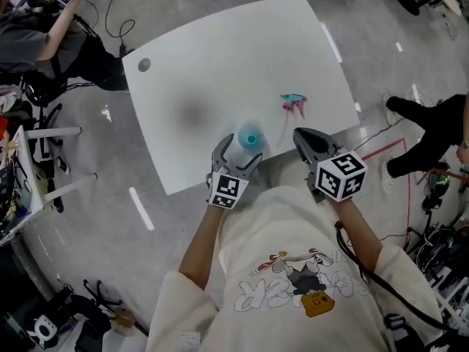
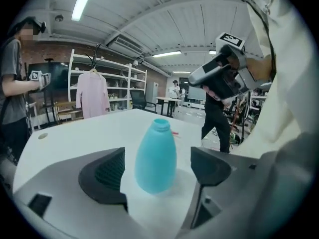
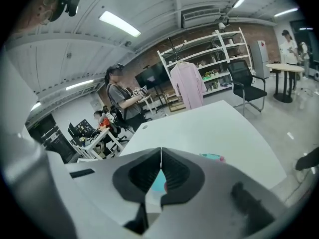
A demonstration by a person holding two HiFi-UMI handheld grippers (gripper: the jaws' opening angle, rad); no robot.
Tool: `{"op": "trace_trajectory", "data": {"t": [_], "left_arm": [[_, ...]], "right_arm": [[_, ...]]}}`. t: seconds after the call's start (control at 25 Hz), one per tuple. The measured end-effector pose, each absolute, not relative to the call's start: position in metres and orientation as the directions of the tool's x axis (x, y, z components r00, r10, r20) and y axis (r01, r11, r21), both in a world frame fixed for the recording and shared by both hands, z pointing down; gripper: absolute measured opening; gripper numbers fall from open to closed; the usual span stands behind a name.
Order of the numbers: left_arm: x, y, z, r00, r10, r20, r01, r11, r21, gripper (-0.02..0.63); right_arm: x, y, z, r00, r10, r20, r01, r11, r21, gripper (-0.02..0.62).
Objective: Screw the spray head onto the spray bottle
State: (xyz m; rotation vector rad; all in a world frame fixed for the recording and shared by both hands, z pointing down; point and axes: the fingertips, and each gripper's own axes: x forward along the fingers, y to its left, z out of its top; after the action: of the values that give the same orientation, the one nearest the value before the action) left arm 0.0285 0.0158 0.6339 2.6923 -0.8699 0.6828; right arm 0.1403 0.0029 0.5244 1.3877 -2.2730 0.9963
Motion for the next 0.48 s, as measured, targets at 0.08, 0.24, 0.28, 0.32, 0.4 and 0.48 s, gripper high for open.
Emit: {"op": "trace_trajectory", "data": {"t": [0.08,0.24,0.28,0.32,0.4,0.48], "left_arm": [[0.033,0.001,0.654,0.723,-0.446,0.527,-0.568,-0.818,0.087,0.396],[0.053,-0.011,0.681,0.746,-0.387,0.542,-0.508,-0.857,0.086,0.407],[0.058,-0.012,0.686,0.752,-0.377,0.542,-0.492,-0.867,0.081,0.408],[0.063,-0.013,0.690,0.757,-0.369,0.540,-0.480,-0.874,0.074,0.410],[0.071,-0.017,0.697,0.765,-0.353,0.538,-0.453,-0.889,0.061,0.410],[0.080,-0.019,0.707,0.768,-0.317,0.557,-0.413,-0.909,0.053,0.410]], "right_arm": [[0.138,-0.009,0.532,-0.480,-0.649,0.591,-0.872,0.276,-0.405,0.008],[0.148,-0.015,0.555,-0.460,-0.620,0.636,-0.884,0.249,-0.396,0.008],[0.151,-0.015,0.561,-0.454,-0.613,0.646,-0.886,0.240,-0.396,0.008],[0.153,-0.015,0.565,-0.452,-0.607,0.653,-0.887,0.234,-0.397,0.008],[0.155,-0.018,0.568,-0.450,-0.601,0.661,-0.889,0.229,-0.397,0.008],[0.159,-0.021,0.570,-0.441,-0.598,0.669,-0.893,0.219,-0.393,0.008]]}}
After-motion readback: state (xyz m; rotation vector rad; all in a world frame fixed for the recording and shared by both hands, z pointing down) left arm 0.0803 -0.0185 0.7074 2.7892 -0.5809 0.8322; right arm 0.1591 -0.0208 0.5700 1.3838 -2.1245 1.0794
